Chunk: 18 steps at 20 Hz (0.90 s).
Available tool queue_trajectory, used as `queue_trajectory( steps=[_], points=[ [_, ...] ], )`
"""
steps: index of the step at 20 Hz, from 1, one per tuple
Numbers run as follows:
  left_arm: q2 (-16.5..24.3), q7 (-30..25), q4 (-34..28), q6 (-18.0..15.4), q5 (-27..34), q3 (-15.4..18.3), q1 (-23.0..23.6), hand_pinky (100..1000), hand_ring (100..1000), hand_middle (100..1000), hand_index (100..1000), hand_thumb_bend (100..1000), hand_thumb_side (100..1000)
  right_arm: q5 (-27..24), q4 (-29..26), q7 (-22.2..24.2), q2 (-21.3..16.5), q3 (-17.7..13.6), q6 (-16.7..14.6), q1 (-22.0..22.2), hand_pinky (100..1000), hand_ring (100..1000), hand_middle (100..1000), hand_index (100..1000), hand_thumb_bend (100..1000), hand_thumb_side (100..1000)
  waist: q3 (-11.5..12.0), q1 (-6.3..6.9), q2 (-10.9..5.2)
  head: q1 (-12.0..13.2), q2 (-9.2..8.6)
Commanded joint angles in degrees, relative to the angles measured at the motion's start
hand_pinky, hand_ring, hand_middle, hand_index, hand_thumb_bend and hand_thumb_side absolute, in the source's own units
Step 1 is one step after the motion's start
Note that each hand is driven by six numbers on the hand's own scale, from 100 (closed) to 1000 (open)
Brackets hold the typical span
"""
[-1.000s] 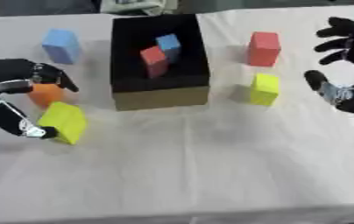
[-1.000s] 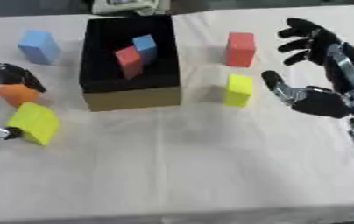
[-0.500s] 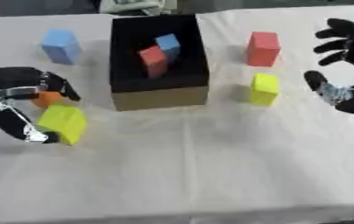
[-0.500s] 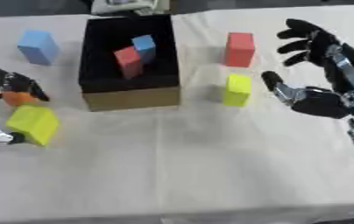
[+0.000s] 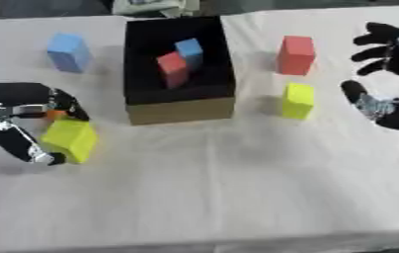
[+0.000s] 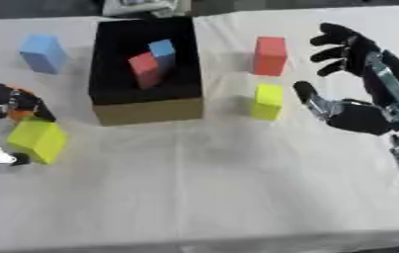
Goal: Pick up objects on the table and place them in the box.
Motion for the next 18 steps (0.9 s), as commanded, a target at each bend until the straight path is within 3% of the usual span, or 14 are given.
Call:
queue_trajectory(
  steps=[1,13,15,18],
  points=[
    [0.9,2.0,0.4,0.1,-1.3,0.8,-0.9,789,729,639,808,408,250,0.1,-0.5,0.0,-0.7,-0.4,0.0,-0.5,655,759,810,958,322,337,0.1,0.60,-1.82,0.1,0.29],
    [0.2,13.3,1.2,0.5,-5.6,2.3,-1.1,685,474,358,588,265,157,0.2,-0.4,0.0,-0.5,-0.6,0.1,-0.3,656,760,810,960,304,340,0.1,0.36,-1.79,0.0,0.29],
    [0.3,14.4,0.7,0.7,-5.7,3.0,-1.0,681,465,346,577,226,179,0.2,-0.4,-0.1,-0.5,-0.7,0.1,-0.3,656,760,810,960,302,340,0.1,0.35,-1.81,0.0,0.29],
    [0.9,14.6,-0.8,1.2,-4.8,4.4,-0.8,683,465,347,578,259,168,0.2,-0.4,-0.1,-0.5,-0.8,0.1,-0.2,656,760,810,960,300,340,0.1,0.36,-1.86,-0.1,0.29]
  ],
)
